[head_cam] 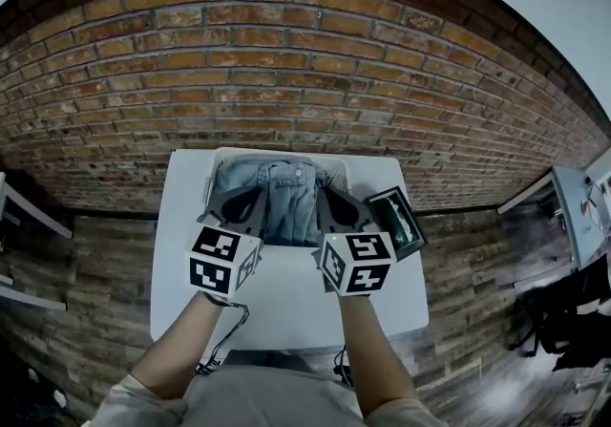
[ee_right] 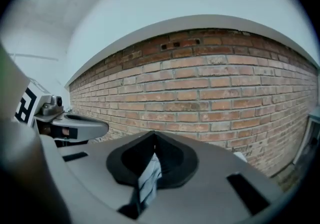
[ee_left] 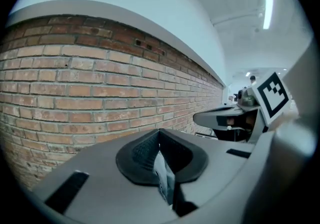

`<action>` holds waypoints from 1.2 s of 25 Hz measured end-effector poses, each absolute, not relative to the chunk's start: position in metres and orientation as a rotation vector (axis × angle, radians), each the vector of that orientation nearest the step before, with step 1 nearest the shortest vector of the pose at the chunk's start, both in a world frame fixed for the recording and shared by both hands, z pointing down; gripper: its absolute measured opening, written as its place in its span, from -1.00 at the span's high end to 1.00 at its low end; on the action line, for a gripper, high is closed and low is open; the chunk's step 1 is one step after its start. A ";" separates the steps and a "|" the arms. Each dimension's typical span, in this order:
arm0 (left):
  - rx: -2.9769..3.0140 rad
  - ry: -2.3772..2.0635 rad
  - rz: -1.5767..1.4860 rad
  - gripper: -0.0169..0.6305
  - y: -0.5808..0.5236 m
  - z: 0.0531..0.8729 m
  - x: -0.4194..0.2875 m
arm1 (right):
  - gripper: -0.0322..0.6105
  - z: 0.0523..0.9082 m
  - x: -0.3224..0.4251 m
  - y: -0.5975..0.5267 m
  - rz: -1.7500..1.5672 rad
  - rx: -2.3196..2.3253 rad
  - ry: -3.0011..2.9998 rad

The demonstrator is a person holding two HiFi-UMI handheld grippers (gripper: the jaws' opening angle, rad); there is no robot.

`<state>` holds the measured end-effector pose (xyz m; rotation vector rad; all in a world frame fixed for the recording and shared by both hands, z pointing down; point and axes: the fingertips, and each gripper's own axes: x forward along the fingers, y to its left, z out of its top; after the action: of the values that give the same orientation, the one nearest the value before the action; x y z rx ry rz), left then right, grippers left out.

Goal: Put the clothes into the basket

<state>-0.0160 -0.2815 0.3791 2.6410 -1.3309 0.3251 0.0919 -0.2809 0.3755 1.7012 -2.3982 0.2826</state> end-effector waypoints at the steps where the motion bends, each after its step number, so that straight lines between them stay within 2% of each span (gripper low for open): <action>1: 2.661 -1.329 0.319 0.92 -0.277 0.375 -0.013 | 0.88 0.371 0.091 -0.277 0.267 1.708 -2.410; 18: 2.876 -1.391 0.146 0.92 -0.174 0.283 -0.010 | 0.88 0.285 0.071 -0.180 -0.101 1.707 -2.522; 30: 2.865 -1.363 0.149 0.92 -0.123 0.287 -0.014 | 0.88 0.282 0.047 -0.117 -0.146 1.637 -2.550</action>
<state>-0.0145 -0.1226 0.2869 2.8645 -1.3632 0.1489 0.0472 -0.1173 0.2819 1.6368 -2.5503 -0.1460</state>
